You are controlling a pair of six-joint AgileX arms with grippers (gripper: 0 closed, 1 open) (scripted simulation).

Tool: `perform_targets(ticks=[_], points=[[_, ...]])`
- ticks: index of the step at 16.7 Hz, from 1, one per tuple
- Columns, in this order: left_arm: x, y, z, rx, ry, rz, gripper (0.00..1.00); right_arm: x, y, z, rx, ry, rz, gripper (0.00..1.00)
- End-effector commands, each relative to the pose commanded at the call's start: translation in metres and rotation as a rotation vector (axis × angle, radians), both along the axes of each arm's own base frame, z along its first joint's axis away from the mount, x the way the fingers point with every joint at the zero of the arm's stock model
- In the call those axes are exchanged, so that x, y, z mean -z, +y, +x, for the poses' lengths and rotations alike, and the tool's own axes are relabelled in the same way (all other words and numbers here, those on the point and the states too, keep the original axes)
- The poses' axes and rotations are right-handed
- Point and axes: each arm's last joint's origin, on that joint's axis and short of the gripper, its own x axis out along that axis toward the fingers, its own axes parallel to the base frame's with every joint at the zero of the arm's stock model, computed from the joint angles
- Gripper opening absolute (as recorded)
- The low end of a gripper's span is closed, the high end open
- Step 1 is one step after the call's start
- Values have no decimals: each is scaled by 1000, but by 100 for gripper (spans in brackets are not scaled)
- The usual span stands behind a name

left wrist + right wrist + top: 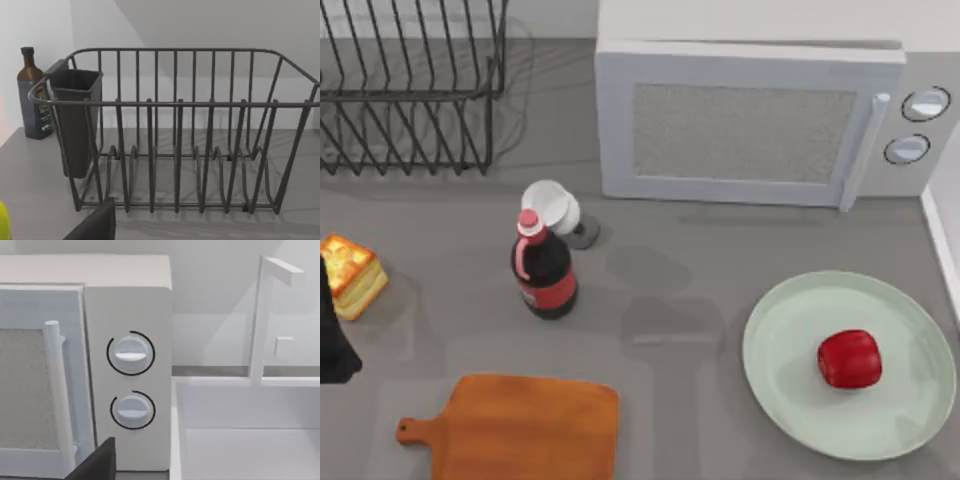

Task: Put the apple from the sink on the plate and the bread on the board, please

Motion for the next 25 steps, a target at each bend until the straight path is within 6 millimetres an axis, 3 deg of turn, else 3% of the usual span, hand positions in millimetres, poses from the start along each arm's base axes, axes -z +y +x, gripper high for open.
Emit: perform_targets(ticks=[7, 13, 16, 19, 22, 25], points=[[-4, 0, 0, -1, 26, 11, 100, 0, 0, 0, 0, 0, 0, 100], [-47, 1, 17, 10, 303, 114, 100, 0, 0, 0, 0, 0, 0, 100], [-70, 3, 46, 39, 533, 186, 100, 0, 0, 0, 0, 0, 0, 100], [-83, 6, 90, 90, 784, 256, 100, 0, 0, 0, 0, 0, 0, 100], [-81, 9, 142, 161, 1023, 313, 100, 0, 0, 0, 0, 0, 0, 100], [-66, 13, 190, 243, 1232, 356, 100, 0, 0, 0, 0, 0, 0, 100]])
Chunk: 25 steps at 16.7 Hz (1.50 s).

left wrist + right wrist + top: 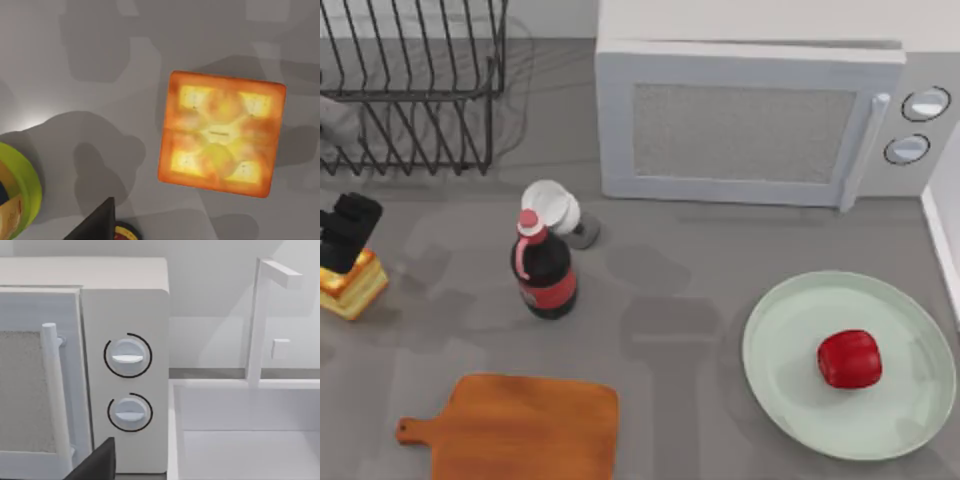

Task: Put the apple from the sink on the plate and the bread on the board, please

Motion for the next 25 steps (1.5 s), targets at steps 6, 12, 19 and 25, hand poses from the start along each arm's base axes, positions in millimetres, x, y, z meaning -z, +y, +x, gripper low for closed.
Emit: perform_targets(ticks=[6, 12, 19, 25], points=[[40, 6, 59, 94, 284, 10, 100, 0, 0, 0, 0, 0, 0, 100], [47, 7, 65, 108, 323, 9, 100, 0, 0, 0, 0, 0, 0, 100], [89, 6, 68, 108, 318, 9, 100, 0, 0, 0, 0, 0, 0, 100], [117, 7, 65, 108, 323, 9, 100, 0, 0, 0, 0, 0, 0, 100]])
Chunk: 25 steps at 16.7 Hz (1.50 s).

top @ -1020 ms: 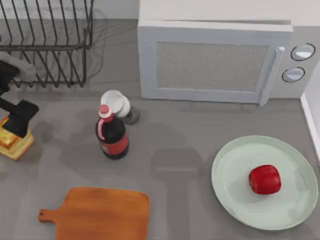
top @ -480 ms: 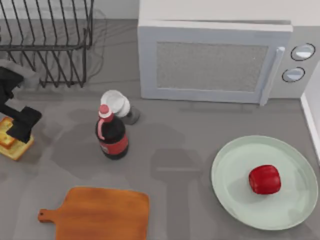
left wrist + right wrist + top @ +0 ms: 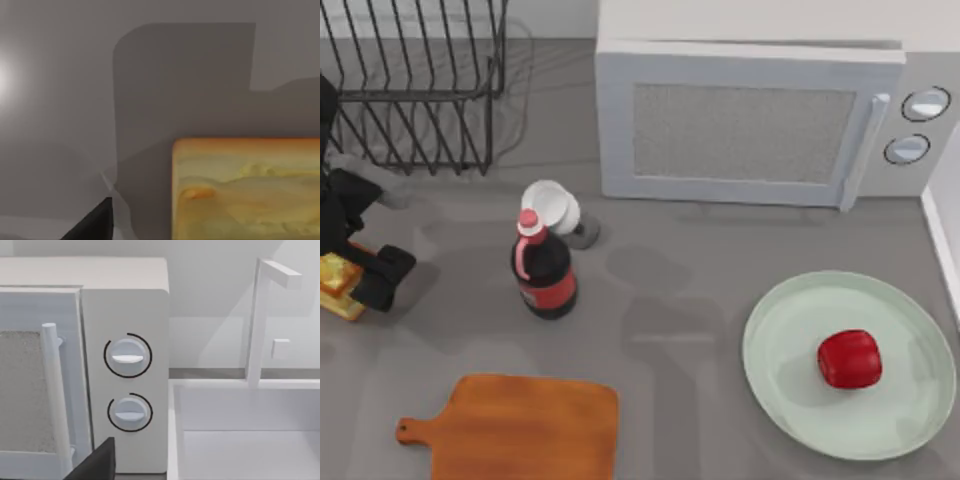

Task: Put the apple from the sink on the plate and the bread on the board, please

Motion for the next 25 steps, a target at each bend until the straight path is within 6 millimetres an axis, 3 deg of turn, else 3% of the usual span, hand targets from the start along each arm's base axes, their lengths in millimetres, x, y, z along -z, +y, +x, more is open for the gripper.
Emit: perform_targets(ticks=[1, 14, 22, 25], points=[[0, 0, 0, 0, 0, 0, 100, 0, 0, 0, 0, 0, 0, 100], [0, 0, 0, 0, 0, 0, 2, 0, 0, 0, 0, 0, 0, 100], [0, 0, 0, 0, 0, 0, 0, 0, 0, 0, 0, 0, 0, 100], [-11, -1, 1, 1, -15, -6, 0, 0, 0, 0, 0, 0, 0, 100]])
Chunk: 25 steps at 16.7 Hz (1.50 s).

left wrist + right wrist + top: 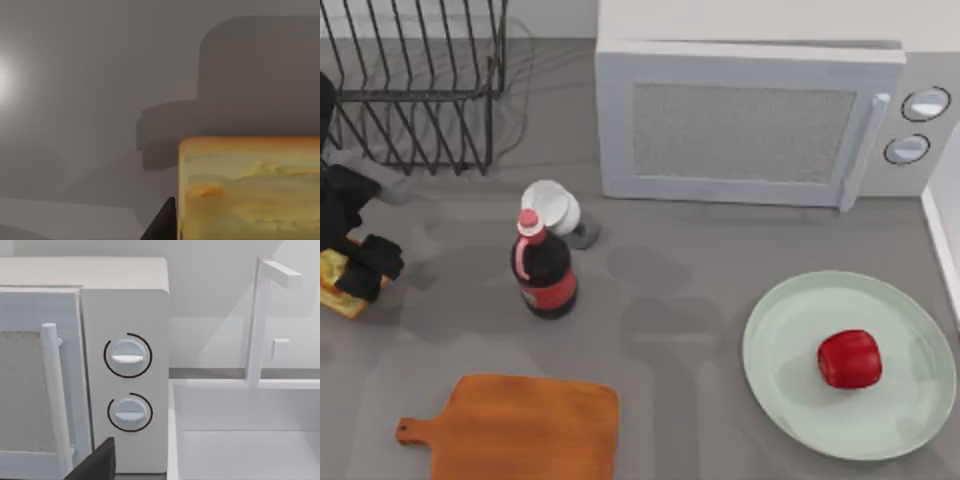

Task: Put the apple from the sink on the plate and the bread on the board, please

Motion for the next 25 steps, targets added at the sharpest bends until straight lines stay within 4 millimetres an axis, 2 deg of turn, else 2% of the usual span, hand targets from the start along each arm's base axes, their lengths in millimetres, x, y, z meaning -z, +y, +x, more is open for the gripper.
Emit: perform_targets(ticks=[3, 6, 9, 15, 17, 20, 25], points=[[-29, 0, 5, 0, -9, 0, 0, 0, 0, 0, 0, 0, 0, 100], [-58, 0, 1, 1, 40, -2, 0, 0, 0, 0, 0, 0, 0, 100], [-90, 0, -1, 0, 12, 0, 0, 0, 0, 0, 0, 0, 0, 100], [-92, -2, -2, -6, 11, 0, 0, 0, 0, 0, 0, 0, 0, 100], [-91, -14, -6, -27, 15, 1, 0, 0, 0, 0, 0, 0, 0, 100], [-89, -46, -21, -90, 24, 4, 0, 0, 0, 0, 0, 0, 0, 100], [-80, -110, -69, -265, 41, 18, 0, 0, 0, 0, 0, 0, 0, 100]])
